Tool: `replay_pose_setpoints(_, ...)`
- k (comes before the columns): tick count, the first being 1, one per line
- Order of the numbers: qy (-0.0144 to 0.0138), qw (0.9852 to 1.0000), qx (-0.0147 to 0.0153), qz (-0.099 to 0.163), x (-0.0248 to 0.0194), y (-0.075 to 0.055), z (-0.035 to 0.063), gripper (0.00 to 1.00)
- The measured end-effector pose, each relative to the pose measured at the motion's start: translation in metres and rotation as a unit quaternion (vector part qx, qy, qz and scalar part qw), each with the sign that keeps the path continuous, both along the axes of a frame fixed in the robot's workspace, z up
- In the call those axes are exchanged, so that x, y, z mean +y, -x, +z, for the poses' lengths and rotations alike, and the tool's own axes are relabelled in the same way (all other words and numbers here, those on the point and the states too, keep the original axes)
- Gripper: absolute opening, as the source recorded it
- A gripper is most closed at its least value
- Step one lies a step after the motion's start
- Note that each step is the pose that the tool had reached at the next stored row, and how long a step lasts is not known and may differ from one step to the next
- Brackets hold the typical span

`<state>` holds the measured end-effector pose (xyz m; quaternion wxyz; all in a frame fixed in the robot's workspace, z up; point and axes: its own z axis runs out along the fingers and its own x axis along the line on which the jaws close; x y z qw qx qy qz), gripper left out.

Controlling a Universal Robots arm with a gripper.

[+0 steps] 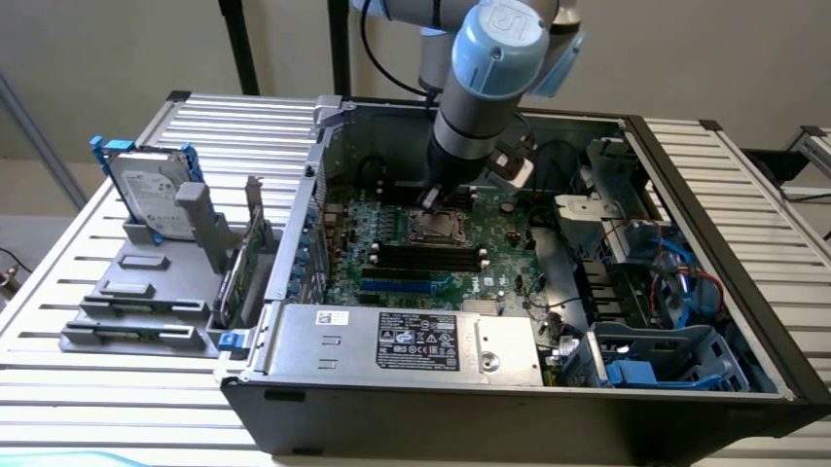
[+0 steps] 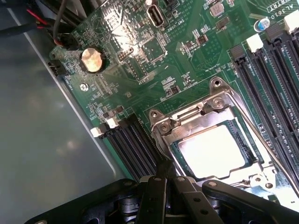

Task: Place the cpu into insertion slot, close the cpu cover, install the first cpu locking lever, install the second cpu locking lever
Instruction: 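Install the first cpu locking lever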

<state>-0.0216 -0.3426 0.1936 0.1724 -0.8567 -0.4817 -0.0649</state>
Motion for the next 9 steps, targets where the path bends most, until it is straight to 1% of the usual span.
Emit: replay_pose_setpoints(9,0.0001,1.0,0.0008,0.0,0.0,-0.0072,-0.0005,0.11)
